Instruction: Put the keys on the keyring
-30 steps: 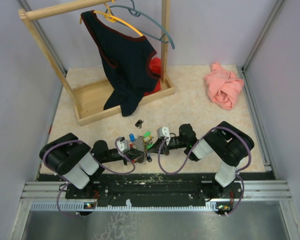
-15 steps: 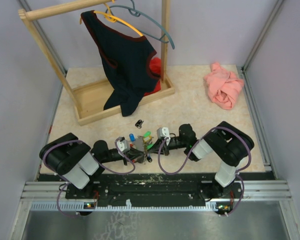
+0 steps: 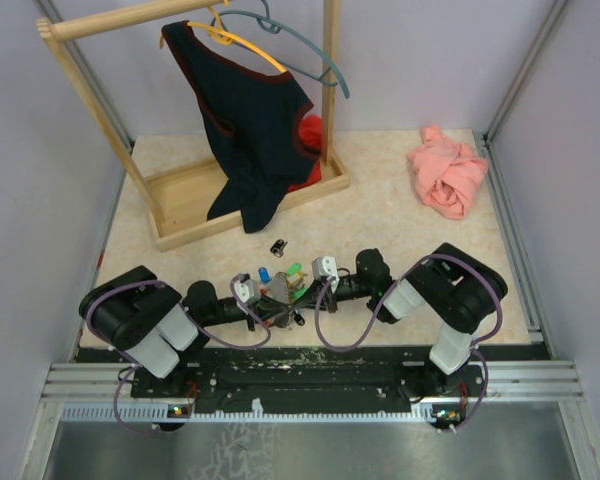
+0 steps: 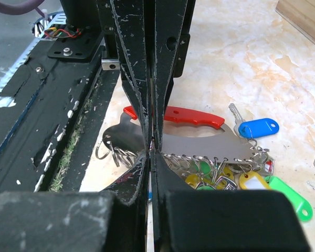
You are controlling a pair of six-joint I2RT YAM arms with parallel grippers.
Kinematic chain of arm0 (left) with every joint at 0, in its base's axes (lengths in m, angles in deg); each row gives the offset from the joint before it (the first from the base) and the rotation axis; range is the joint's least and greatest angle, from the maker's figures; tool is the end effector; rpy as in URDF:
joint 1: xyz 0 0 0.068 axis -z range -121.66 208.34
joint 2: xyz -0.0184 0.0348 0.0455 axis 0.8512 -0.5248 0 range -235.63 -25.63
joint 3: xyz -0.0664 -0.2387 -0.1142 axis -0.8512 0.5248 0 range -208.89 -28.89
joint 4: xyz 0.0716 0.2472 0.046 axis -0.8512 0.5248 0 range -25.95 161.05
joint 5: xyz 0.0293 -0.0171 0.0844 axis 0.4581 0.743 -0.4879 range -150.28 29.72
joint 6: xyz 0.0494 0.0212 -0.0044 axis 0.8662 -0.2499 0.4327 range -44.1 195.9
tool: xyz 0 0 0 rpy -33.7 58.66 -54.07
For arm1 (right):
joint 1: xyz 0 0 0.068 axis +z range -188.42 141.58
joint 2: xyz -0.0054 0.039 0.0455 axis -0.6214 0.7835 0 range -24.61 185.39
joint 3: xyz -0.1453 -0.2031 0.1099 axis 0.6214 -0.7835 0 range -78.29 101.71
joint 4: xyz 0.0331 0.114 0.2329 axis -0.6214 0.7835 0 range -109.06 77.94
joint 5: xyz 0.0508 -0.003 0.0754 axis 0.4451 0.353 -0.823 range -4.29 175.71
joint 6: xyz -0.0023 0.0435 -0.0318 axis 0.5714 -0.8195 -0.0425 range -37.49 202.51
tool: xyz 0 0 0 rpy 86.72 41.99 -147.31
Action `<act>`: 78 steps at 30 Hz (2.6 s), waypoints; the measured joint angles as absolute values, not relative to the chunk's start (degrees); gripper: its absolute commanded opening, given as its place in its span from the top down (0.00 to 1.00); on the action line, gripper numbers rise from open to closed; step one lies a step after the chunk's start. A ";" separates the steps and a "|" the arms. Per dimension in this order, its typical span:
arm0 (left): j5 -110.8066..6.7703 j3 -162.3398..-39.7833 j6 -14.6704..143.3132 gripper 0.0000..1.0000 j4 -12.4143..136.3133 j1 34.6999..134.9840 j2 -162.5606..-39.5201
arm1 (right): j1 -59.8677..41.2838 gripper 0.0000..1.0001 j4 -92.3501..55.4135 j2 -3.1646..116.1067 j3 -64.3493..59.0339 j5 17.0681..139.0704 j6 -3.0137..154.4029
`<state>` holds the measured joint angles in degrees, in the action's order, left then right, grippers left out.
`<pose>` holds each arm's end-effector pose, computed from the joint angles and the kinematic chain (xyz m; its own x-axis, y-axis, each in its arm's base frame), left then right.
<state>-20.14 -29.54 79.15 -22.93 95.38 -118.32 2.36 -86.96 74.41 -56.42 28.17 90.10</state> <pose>0.1335 -0.1294 0.1213 -0.0150 0.0656 -0.9977 0.9755 0.2202 -0.0002 0.1821 0.1966 0.1338 0.0090 -0.0859 -0.9963 -0.9886 -0.1502 0.0040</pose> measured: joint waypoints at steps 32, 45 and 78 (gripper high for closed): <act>-22.78 -29.52 77.62 0.99 -22.95 95.20 -118.30 | 2.97 1.00 -77.35 67.81 -56.95 33.90 96.27; -22.13 -29.52 77.64 0.99 -22.95 95.20 -118.30 | 2.92 1.00 -77.80 67.81 -56.95 34.01 96.22; -22.11 -29.52 77.62 0.99 -22.95 95.20 -118.03 | 2.92 1.00 -76.60 68.95 -56.86 35.08 95.72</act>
